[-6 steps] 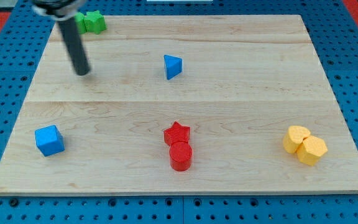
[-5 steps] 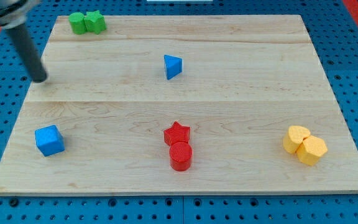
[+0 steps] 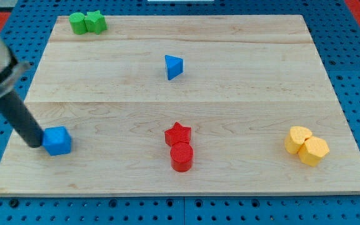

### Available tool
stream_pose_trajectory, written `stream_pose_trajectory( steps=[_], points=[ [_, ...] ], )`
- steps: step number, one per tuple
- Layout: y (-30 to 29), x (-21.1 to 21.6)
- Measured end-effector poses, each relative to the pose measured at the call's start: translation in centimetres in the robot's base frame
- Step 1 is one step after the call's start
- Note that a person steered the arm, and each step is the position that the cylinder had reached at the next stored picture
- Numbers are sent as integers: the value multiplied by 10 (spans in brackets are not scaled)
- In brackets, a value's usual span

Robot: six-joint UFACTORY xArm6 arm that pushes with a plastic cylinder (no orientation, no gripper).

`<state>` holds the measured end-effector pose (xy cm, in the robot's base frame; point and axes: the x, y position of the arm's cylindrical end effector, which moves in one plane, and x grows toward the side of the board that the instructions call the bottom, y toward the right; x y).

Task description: Slide the blue cube towards the blue triangle

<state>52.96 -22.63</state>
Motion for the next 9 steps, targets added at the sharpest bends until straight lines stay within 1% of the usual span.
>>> stream_pose_trajectory(
  steps=[1, 2, 3, 4, 5, 6, 8, 9],
  points=[
    [18, 4],
    [28, 33],
    [52, 34],
    [66, 7],
    [73, -35],
    [95, -66],
    [136, -113],
    [141, -120]
  ],
)
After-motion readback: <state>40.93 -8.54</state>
